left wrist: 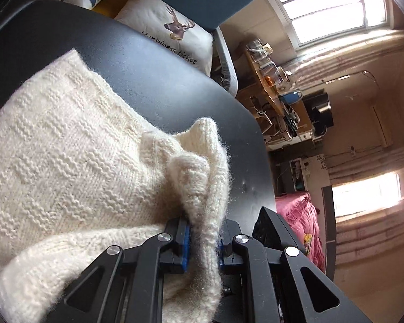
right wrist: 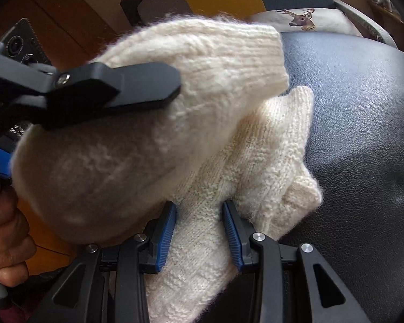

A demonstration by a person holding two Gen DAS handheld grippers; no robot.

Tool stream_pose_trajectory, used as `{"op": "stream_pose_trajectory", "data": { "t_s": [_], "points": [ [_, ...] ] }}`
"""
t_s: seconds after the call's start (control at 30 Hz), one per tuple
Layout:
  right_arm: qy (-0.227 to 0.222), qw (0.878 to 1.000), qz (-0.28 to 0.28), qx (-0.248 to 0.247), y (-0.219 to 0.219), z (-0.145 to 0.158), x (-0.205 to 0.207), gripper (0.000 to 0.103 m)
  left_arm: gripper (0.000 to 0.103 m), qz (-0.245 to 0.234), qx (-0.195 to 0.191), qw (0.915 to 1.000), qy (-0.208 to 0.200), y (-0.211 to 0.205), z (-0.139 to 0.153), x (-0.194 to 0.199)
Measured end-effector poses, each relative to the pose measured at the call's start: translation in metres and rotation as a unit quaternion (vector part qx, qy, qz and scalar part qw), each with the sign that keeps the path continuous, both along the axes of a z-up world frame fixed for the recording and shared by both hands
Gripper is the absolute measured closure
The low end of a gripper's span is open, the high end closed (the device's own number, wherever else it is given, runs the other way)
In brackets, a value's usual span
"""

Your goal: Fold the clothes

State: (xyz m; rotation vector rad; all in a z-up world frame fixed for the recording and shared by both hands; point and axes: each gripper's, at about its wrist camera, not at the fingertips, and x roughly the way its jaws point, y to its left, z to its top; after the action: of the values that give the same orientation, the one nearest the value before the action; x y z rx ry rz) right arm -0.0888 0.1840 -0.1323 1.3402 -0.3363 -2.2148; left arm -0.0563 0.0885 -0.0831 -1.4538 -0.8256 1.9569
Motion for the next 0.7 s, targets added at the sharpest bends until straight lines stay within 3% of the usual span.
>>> {"op": "stream_pose_trajectory", "data": {
  "t_s": [0.13, 0.2, 0.27, 0.33, 0.43, 0.5, 0.6, 0.7],
  "points": [
    [0.021, 1.000, 0.000, -0.018, 0.002, 0.002, 0.005, 0.066, 0.078, 0.009, 0.047, 0.9982, -0.036, -0.002, -0.009, -0.001],
    [0.022, 0.999, -0.004, -0.036, 0.006, 0.002, 0.007, 0.066, 0.075, -0.010, 0.079, 0.9963, -0.033, -0.006, 0.003, 0.003],
    [0.022, 0.999, -0.012, -0.048, 0.014, 0.005, 0.014, 0.066, 0.075, -0.031, 0.146, 0.9882, -0.033, -0.020, 0.022, 0.007],
    [0.021, 0.998, -0.023, -0.055, 0.022, 0.010, 0.023, 0.066, 0.072, -0.043, 0.175, 0.9836, 0.005, -0.042, 0.049, 0.014],
    [0.029, 0.998, -0.050, -0.038, 0.036, 0.025, 0.044, 0.062, 0.062, -0.011, 0.120, 0.9899, 0.074, -0.091, 0.072, 0.019],
    [0.053, 0.997, -0.043, -0.042, 0.035, 0.047, 0.059, 0.062, 0.057, 0.031, 0.058, 0.9932, 0.096, -0.131, 0.067, 0.020],
    [0.092, 0.995, -0.018, -0.041, 0.015, 0.078, 0.056, 0.060, 0.056, 0.074, -0.012, 0.9924, 0.097, -0.176, 0.046, 0.023],
    [0.081, 0.996, 0.010, -0.047, 0.004, 0.090, 0.046, 0.060, 0.056, 0.084, -0.030, 0.9919, 0.090, -0.191, 0.021, 0.031]
  ]
}}
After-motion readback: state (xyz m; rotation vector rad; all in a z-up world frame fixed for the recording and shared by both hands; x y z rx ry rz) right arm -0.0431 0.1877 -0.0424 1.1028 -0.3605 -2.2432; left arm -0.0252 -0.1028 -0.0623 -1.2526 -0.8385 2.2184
